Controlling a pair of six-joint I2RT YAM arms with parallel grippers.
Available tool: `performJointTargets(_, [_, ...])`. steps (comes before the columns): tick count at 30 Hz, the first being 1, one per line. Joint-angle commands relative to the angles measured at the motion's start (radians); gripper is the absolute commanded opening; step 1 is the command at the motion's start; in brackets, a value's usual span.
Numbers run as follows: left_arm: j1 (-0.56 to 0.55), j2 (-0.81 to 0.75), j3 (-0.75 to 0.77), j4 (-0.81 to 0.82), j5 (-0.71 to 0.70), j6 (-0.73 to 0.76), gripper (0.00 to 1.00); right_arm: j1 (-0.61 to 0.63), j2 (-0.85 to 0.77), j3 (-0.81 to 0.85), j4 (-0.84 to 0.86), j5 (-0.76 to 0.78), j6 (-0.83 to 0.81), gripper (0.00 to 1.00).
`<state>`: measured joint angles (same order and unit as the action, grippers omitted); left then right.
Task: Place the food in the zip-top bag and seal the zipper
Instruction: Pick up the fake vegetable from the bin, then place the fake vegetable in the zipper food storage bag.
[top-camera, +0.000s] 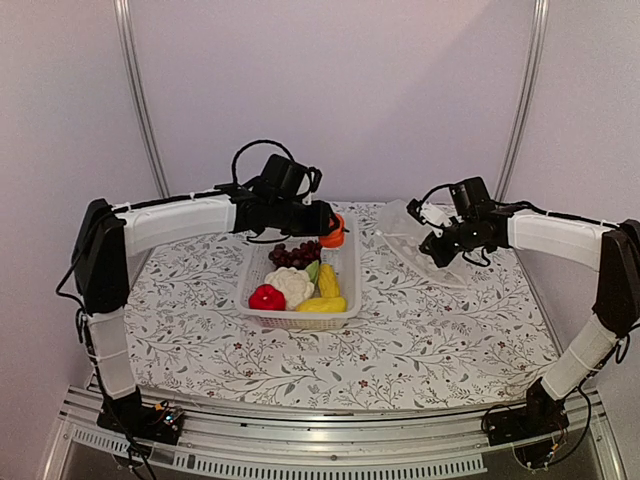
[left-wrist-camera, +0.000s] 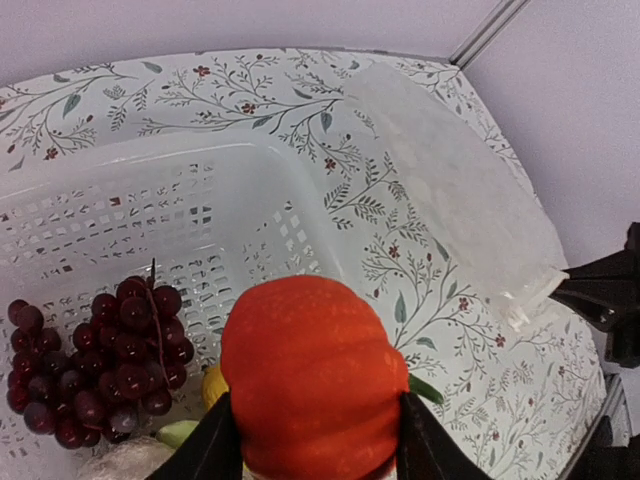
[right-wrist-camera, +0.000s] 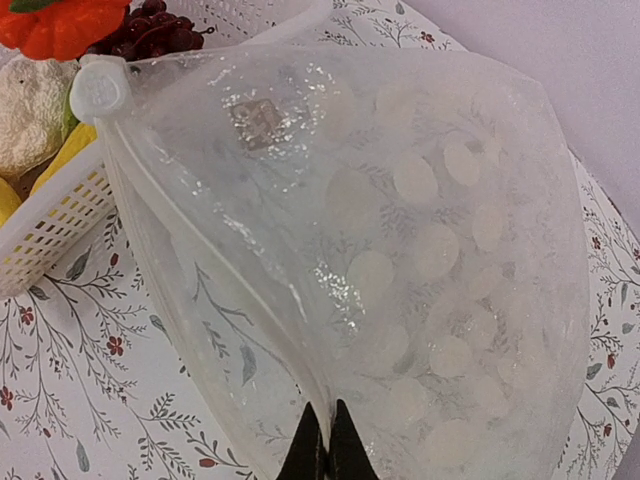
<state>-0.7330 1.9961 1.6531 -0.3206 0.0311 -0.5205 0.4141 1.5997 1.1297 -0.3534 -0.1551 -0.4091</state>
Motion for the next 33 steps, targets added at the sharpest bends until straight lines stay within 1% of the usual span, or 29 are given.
performJointTargets(1, [-0.054, -0.116, -0.097, 0.104, -0.022, 0.018, 0.23, 0.002, -0.01, 0.009, 0.0, 0.011, 0.015, 0.0])
performJointTargets(6, [-0.122, -0.232, -0.173, 0.142, -0.028, 0.069, 0.23, 0.005, -0.042, 0.094, -0.107, -0.049, 0.054, 0.0])
performJointTargets(9, [-0.167, -0.293, -0.226, 0.203, -0.029, 0.078, 0.23, 0.017, -0.054, 0.129, -0.167, -0.039, 0.055, 0.0])
performJointTargets(12, [-0.206, -0.344, -0.288, 0.299, -0.015, 0.085, 0.22, 0.028, -0.055, 0.173, -0.243, -0.034, 0.054, 0.0])
performJointTargets(17, [-0.271, -0.387, -0.413, 0.591, 0.049, 0.057, 0.18, 0.032, -0.047, 0.255, -0.341, -0.064, 0.08, 0.0])
performJointTargets(19, [-0.3, -0.37, -0.465, 0.724, 0.068, 0.019, 0.15, 0.032, -0.041, 0.289, -0.369, -0.075, 0.099, 0.0])
performJointTargets(21, [-0.325, -0.329, -0.469, 0.813, 0.09, -0.007, 0.15, 0.032, -0.03, 0.324, -0.401, -0.091, 0.111, 0.0])
performJointTargets(26, [-0.371, -0.182, -0.372, 0.855, 0.088, -0.042, 0.17, 0.033, -0.009, 0.379, -0.479, -0.139, 0.132, 0.0])
performJointTargets(33, [-0.379, -0.044, -0.311, 0.96, 0.082, -0.099, 0.15, 0.032, -0.036, 0.363, -0.499, -0.172, 0.139, 0.0])
